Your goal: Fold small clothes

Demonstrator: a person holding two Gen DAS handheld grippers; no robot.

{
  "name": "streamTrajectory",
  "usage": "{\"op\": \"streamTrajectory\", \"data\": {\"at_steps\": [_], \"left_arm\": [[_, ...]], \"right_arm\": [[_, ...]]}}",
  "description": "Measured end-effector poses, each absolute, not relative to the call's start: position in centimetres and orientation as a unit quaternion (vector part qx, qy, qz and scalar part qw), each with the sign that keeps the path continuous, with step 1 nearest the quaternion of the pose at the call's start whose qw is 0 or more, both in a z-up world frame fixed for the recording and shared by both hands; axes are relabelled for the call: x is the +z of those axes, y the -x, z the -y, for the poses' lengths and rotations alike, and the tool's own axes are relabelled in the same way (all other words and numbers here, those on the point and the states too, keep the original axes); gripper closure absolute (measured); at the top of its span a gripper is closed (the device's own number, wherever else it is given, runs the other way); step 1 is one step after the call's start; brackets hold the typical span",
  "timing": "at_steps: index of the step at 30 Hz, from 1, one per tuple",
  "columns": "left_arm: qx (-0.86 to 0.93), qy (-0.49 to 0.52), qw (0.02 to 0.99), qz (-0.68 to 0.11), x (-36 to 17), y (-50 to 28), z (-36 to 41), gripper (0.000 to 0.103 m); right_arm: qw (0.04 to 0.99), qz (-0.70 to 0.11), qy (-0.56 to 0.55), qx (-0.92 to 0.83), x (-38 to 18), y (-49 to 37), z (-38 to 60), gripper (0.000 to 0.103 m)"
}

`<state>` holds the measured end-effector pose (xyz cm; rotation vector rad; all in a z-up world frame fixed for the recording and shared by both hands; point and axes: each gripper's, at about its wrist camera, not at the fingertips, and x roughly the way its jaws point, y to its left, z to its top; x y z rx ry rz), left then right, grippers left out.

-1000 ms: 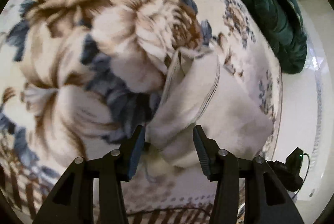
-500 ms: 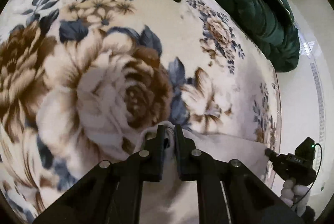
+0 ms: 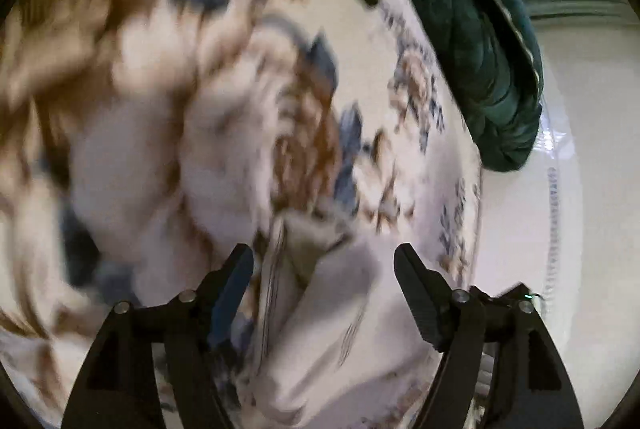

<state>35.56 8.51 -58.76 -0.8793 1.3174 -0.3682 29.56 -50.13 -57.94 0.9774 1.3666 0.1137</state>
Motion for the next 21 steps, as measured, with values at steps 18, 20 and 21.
{"op": "streamTrajectory", "data": {"at_steps": [18, 20, 21], "left_arm": [[-0.195, 0.397, 0.713, -0.545, -54.4, -34.9, -5.5, 0.077], [-0.195, 0.396, 0.722, -0.533, -52.0, -35.2, -6.7, 0.077], [-0.198, 0.396, 0.726, -0.526, -50.6, -35.5, -7.4, 0.077]], "right_arm": [[0.660, -0.604, -0.422, 0.149, -57.3, -29.1, 43.3, 0.085], [0.667, -0.599, -0.415, 0.154, -54.9, -29.5, 42.2, 0.085], [0.670, -0.598, -0.412, 0.156, -53.9, -29.8, 41.7, 0.085]]}}
